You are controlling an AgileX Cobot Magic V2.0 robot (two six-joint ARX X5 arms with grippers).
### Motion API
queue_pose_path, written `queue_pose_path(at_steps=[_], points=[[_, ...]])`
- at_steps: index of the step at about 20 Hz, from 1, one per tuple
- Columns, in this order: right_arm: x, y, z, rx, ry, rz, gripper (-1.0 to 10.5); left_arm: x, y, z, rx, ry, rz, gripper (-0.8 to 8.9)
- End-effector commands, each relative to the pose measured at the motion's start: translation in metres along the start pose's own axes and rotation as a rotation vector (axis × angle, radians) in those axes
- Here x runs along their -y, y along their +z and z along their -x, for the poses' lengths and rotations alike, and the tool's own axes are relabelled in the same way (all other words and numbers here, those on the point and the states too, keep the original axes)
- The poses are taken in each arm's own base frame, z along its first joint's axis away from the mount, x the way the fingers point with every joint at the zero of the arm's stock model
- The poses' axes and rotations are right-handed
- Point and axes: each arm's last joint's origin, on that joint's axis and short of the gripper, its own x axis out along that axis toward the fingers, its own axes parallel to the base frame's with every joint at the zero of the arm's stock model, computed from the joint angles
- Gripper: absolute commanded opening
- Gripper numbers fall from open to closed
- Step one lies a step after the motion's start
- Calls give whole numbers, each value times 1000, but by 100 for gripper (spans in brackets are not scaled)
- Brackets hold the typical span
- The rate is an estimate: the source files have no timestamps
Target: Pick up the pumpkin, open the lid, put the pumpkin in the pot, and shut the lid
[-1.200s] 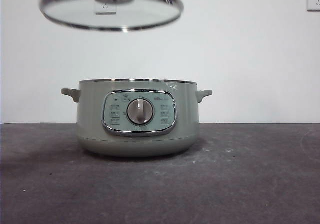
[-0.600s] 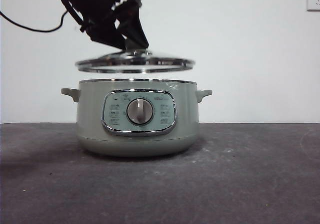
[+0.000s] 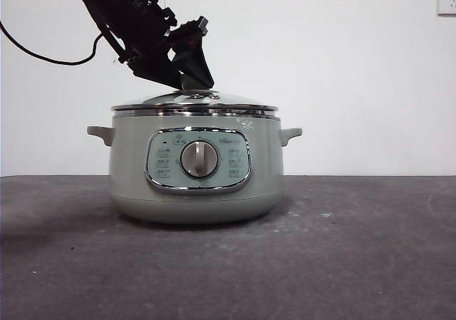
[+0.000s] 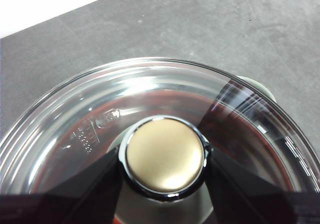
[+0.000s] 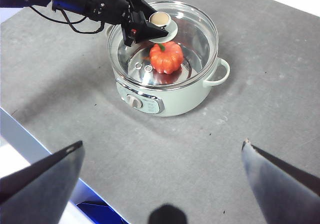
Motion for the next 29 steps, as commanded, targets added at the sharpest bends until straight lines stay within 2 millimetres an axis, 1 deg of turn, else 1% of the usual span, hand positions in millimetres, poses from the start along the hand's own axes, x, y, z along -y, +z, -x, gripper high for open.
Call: queue_pose_path(at_steps=[1, 6, 9, 10, 11, 12, 13, 14, 15, 18, 20, 22, 24, 26, 29], points=[[0, -1, 0, -11, 4, -4, 566, 0, 5, 1, 41, -2, -22, -9], [0, -1, 0, -11, 4, -4, 566, -1, -4, -10, -3, -10, -11, -9], [0, -1, 0, -11, 4, -4, 566, -2, -7, -12, -31, -11, -4, -8], [0, -1, 0, -11, 4, -4, 566, -1, -8, -12, -34, -12, -3, 14], [0, -1, 0, -11, 4, -3, 566, -1, -8, -12, -40, -13, -1, 119], [0, -1, 0, -11, 4, -4, 566, -1, -8, -12, -41, -13, 0, 270], [0, -1, 0, -11, 4, -4, 566, -1, -9, -12, -48, -14, 2, 459], [0, -1, 0, -11, 4, -4, 566, -1, -9, -11, -51, -14, 6, 533], [0, -1, 0, -12, 4, -4, 566, -1, -9, -10, -53, -14, 6, 534], [0, -2, 0, -17, 5, -4, 566, 1, -2, 2, -37, -12, 2, 534], [0, -2, 0, -17, 5, -4, 566, 3, 5, 16, -23, -10, -1, 534], [-1, -2, 0, -17, 11, -4, 566, 7, 12, 36, -16, -10, -2, 534], [-2, -1, -1, -19, 71, -4, 564, 12, 19, 61, -7, -10, -4, 534], [-3, 0, -3, -25, 109, -5, 563, 19, 25, 93, -3, -20, -5, 534], [-3, 1, -7, -37, 114, -6, 562, 35, 26, 148, -4, -101, -1, 533]])
